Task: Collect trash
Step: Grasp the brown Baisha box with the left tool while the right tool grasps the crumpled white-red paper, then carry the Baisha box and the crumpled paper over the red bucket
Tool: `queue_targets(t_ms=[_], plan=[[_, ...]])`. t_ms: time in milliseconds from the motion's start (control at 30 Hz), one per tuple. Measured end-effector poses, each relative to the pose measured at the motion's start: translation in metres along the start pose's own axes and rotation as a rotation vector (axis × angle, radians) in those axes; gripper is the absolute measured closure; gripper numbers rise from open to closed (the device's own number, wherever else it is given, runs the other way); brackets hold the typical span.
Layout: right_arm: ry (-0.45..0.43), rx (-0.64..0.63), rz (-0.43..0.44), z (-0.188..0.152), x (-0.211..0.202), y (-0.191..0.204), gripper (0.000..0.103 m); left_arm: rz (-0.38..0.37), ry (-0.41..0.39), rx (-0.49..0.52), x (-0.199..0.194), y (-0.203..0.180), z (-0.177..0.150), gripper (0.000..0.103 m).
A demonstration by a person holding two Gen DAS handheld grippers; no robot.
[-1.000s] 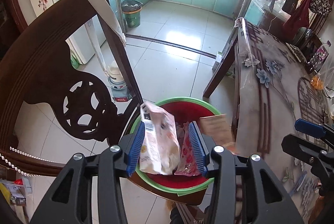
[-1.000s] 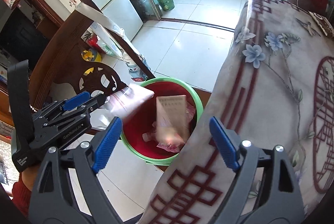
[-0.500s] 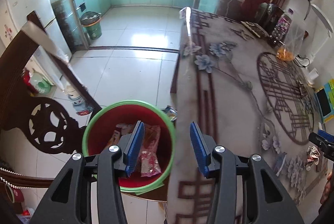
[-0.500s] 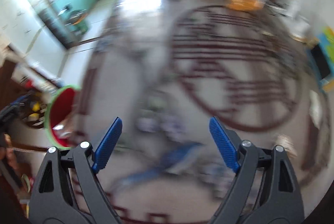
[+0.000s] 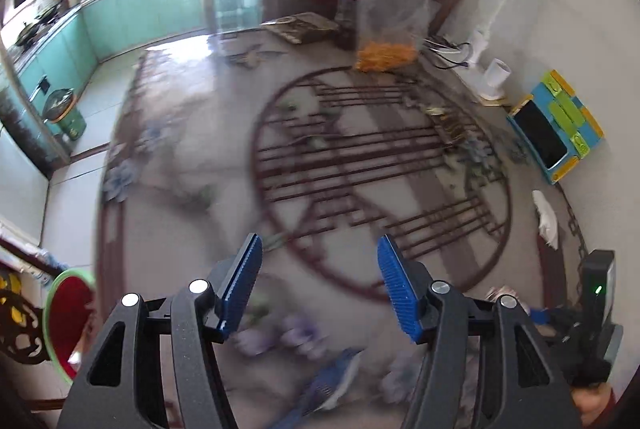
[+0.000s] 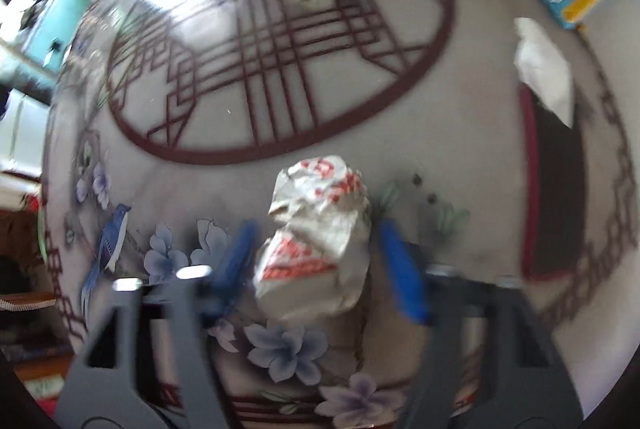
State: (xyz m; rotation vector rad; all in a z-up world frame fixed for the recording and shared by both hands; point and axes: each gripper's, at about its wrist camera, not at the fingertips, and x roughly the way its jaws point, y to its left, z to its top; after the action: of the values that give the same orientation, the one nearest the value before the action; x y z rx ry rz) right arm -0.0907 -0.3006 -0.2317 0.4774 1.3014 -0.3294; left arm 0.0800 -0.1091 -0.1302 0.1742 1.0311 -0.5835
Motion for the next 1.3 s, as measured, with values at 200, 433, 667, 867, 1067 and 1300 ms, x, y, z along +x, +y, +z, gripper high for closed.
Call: queue_targets(t_ms=[200,433,667,867,1067,1300], plan=[[-0.046,-0.054,0.087,0.043,-0.011,-0.032,0.064,-0.043,0.010,-0.002,0.049,-0.086,0.058,0.045],[-0.148,-0.069,0.091,0.102,-0.027,-0.074,0.064,-0.060,0.096,-0.077,0.149,-0.153,0.117,0.042],[-0.139,-0.050,0.097,0.127,-0.016,-0.104,0.063,-0.013,0.175,-0.120,0.230,-0.185,0.145,0.044],[-0.107,-0.048,0.101,0.138,0.002,-0.108,0.063,-0.032,0.198,-0.164,0.259,-0.187,0.149,0.059],[-0.108,-0.074,0.110,0.148,0.006,-0.102,0.063,-0.049,0.173,-0.159,0.243,-0.174,0.145,0.064],[-0.155,-0.123,0.127,0.149,-0.015,-0.079,0.063,-0.013,0.084,-0.137,0.173,-0.139,0.133,0.064]])
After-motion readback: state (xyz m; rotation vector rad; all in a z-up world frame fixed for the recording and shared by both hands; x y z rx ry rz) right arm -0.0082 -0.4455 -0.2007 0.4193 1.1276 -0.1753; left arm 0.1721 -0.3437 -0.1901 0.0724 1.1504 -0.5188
